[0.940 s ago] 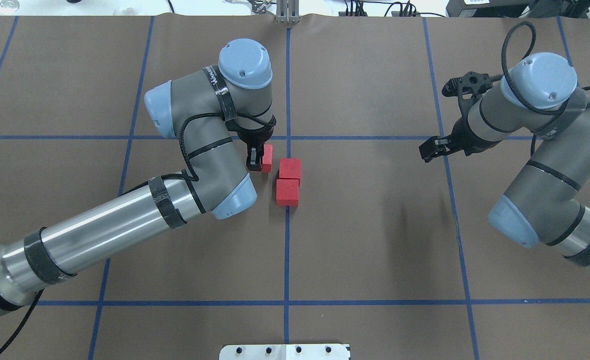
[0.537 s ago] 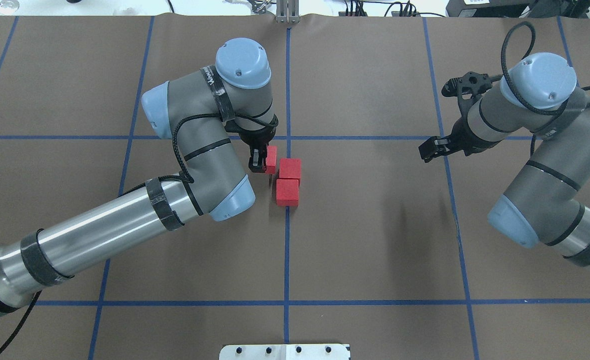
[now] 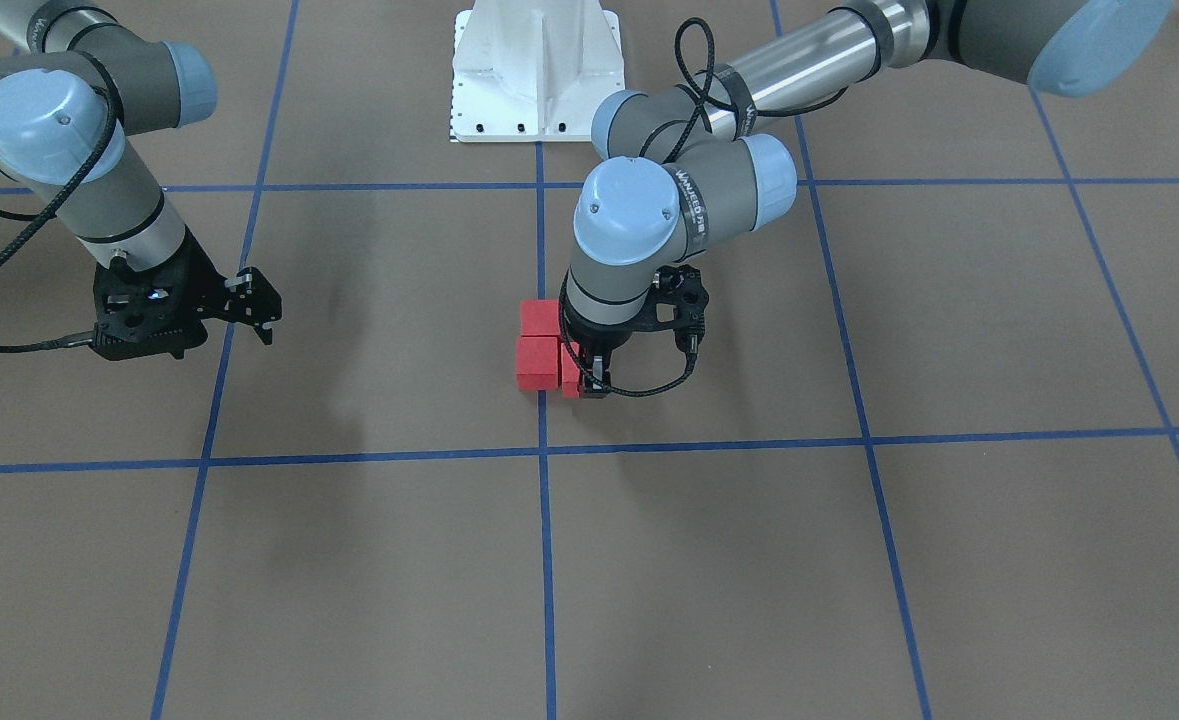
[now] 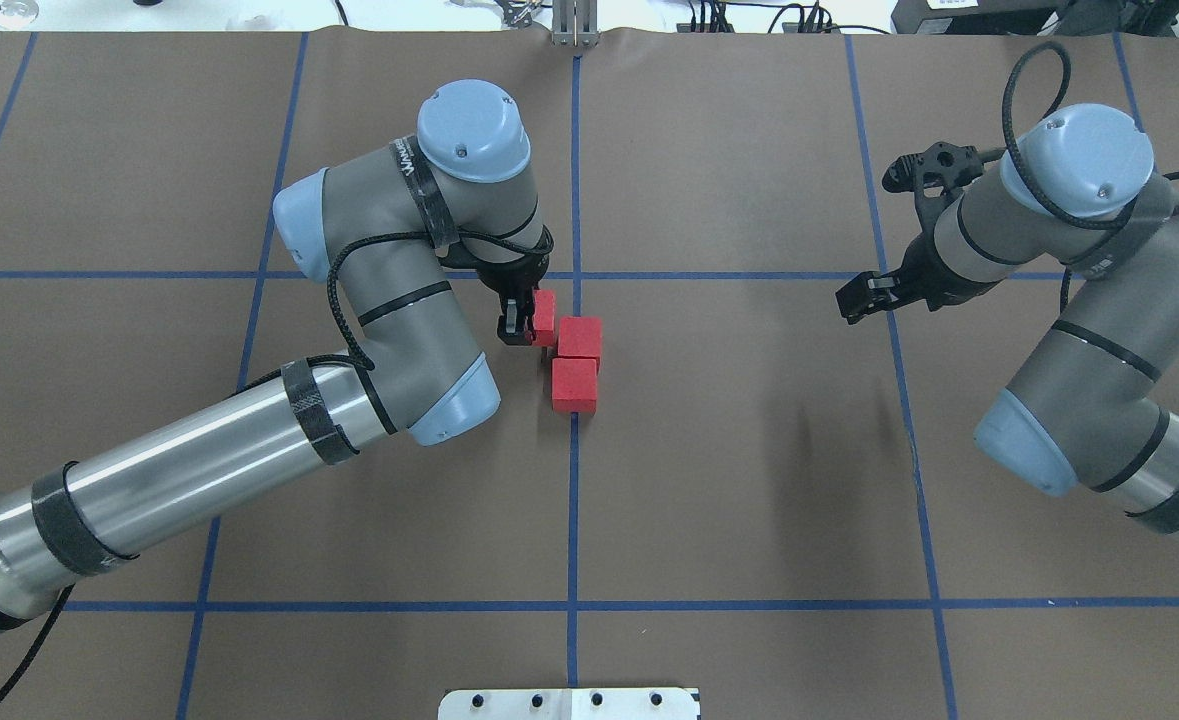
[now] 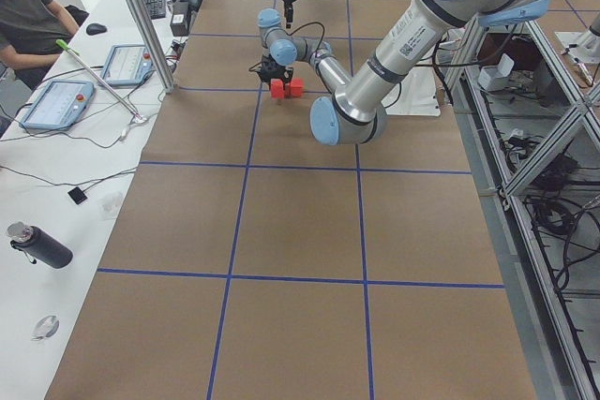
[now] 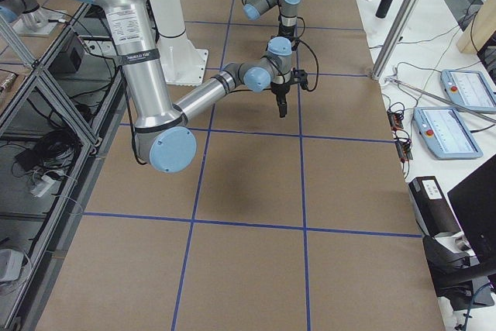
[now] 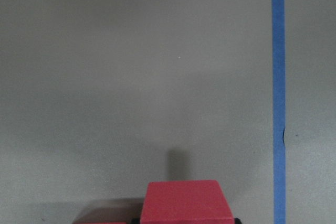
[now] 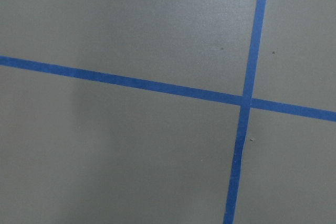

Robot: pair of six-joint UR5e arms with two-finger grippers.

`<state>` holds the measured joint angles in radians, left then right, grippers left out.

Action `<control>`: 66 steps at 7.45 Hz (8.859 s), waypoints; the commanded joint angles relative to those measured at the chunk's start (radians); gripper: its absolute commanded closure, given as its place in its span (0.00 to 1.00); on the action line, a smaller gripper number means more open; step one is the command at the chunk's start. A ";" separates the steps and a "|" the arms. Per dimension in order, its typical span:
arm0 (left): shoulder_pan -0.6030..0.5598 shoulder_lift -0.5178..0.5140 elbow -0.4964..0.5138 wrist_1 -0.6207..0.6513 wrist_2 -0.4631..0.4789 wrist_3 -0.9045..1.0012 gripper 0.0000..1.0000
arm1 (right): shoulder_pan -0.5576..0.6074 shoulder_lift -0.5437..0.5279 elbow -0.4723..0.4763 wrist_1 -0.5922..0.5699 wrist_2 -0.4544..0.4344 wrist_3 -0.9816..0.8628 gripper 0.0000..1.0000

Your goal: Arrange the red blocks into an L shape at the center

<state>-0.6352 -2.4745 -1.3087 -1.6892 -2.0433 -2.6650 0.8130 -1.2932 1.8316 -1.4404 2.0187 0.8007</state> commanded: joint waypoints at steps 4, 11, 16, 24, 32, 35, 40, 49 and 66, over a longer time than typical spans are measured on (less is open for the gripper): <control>0.002 0.019 -0.003 -0.007 -0.001 -0.018 1.00 | -0.002 0.000 -0.002 0.000 0.000 0.000 0.00; 0.008 0.020 -0.003 -0.027 -0.001 -0.033 1.00 | 0.000 0.000 -0.002 0.000 0.002 -0.002 0.00; 0.017 0.028 -0.004 -0.029 -0.001 -0.041 1.00 | 0.000 0.000 0.000 0.000 0.002 -0.002 0.00; 0.025 0.028 -0.015 -0.037 -0.001 -0.059 1.00 | 0.002 -0.002 0.005 0.000 0.002 -0.002 0.00; 0.025 0.078 -0.065 -0.070 -0.107 -0.044 0.00 | 0.000 -0.002 -0.003 0.000 0.000 -0.002 0.00; 0.014 0.131 -0.099 -0.070 -0.109 -0.015 0.00 | 0.000 -0.002 -0.003 0.000 0.000 -0.002 0.00; 0.012 0.210 -0.162 -0.070 -0.110 -0.013 0.00 | 0.000 0.000 0.005 0.000 0.000 0.000 0.00; 0.035 0.167 -0.124 -0.076 -0.104 -0.013 0.00 | 0.000 -0.005 0.001 0.000 0.002 0.000 0.00; -0.037 0.504 -0.518 -0.061 -0.109 0.429 0.00 | -0.006 0.020 0.009 0.002 0.003 0.071 0.00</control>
<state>-0.6550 -2.0248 -1.7717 -1.7508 -2.1536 -2.3409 0.8074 -1.2767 1.8389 -1.4391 2.0206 0.8623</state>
